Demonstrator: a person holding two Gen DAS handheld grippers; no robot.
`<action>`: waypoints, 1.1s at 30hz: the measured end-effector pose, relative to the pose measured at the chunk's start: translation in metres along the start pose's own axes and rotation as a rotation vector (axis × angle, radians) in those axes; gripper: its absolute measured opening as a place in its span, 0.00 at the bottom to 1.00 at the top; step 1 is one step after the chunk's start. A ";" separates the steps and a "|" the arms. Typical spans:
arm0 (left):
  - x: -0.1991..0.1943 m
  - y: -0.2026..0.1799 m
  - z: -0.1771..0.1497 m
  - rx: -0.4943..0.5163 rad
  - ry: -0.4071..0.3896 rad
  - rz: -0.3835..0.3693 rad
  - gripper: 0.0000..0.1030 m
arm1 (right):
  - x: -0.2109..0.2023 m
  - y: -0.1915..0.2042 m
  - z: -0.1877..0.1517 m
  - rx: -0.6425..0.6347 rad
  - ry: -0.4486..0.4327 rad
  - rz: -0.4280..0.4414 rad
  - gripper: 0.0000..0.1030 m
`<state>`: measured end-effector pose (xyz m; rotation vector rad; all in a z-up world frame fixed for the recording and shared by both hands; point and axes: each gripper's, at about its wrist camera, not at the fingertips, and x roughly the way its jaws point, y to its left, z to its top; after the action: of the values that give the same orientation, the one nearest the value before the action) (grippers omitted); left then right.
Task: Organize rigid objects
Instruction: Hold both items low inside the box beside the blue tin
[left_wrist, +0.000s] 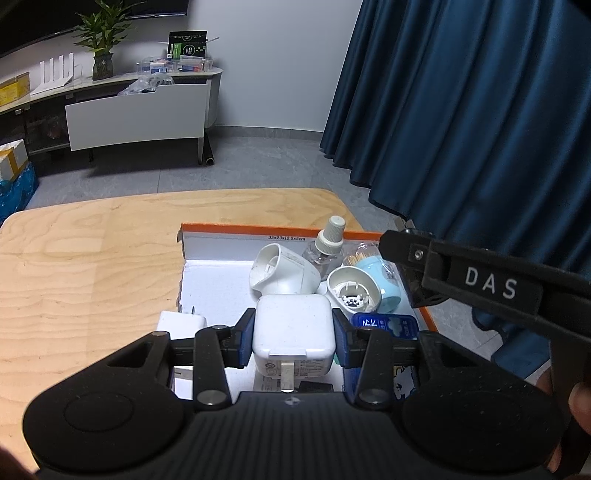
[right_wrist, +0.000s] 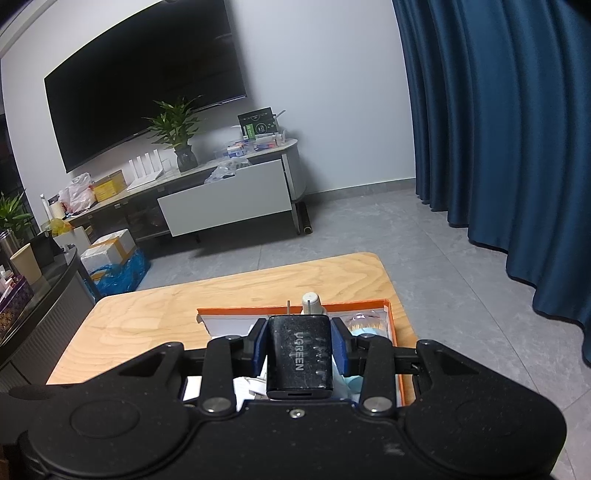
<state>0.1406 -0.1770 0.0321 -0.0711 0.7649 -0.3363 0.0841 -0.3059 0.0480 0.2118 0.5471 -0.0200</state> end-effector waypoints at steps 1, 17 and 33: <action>0.001 0.000 0.001 0.001 -0.001 0.000 0.41 | 0.000 0.000 0.000 0.001 0.000 0.000 0.43; 0.014 0.000 0.016 0.013 -0.009 0.001 0.41 | 0.012 -0.002 0.007 0.016 0.003 -0.012 0.43; 0.027 0.006 0.027 0.010 -0.013 0.001 0.41 | 0.023 -0.002 0.008 0.026 0.006 -0.018 0.43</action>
<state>0.1791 -0.1817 0.0330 -0.0634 0.7503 -0.3384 0.1082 -0.3089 0.0425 0.2319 0.5553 -0.0443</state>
